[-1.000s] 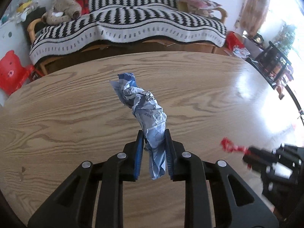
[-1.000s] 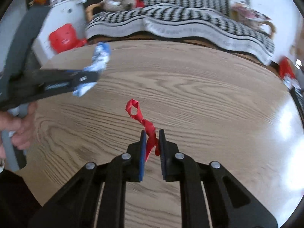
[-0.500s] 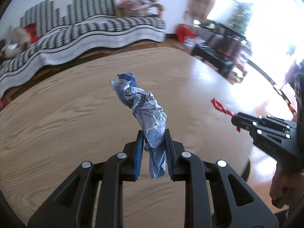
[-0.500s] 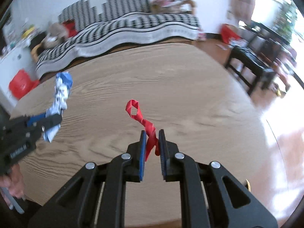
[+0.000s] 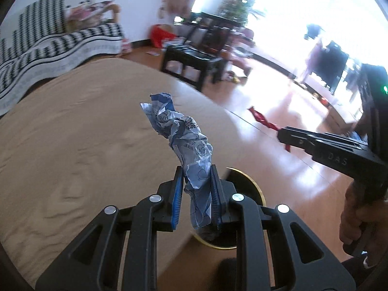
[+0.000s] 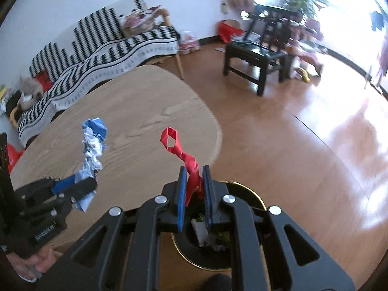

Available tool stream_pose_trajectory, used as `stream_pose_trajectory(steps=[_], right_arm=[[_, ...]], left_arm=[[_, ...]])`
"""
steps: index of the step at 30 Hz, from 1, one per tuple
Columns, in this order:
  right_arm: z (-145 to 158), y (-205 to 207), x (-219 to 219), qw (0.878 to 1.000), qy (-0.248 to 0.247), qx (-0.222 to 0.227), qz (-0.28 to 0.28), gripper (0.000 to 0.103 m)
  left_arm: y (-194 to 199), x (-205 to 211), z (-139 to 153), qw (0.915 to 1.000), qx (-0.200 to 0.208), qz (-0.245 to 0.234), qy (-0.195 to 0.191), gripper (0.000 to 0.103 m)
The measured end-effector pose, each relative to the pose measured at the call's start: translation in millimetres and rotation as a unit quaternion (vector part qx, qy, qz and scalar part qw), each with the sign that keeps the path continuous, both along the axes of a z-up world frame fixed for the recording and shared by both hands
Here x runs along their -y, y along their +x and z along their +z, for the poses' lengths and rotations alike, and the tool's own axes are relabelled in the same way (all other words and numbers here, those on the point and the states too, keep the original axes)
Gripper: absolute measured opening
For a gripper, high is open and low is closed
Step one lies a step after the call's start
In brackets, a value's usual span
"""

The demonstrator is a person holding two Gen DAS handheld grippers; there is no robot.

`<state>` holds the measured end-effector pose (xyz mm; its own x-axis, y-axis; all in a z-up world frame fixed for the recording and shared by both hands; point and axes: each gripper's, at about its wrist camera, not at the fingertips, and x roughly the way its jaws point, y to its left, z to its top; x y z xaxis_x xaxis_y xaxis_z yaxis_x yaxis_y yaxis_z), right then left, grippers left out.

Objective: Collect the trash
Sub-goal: 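Carry the wrapper and red ribbon over the black bin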

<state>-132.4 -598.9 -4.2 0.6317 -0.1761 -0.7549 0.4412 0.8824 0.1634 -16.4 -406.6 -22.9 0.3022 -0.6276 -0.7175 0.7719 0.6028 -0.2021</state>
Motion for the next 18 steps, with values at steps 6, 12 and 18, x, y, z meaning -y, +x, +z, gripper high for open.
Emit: stream_pose_trajectory(steps=[6,12,18], right_arm=[[-17,-34,25,0.999,0.025,-0.015,-0.030,0.014],[-31,-42,38,0.997,0.037,-0.039,-0.050,0.014],[-37,-36,41,0.996,0.045,-0.055,-0.052,0.014]], left_arm=[[-32,43,-23,0.9980,-0.009,-0.060,0.013,0.021],[-46,63,-44,0.9946,-0.020,-0.098,0.030,0.021],[-43,73,-59,0.9933,-0.025,-0.104,0.045,0.021]])
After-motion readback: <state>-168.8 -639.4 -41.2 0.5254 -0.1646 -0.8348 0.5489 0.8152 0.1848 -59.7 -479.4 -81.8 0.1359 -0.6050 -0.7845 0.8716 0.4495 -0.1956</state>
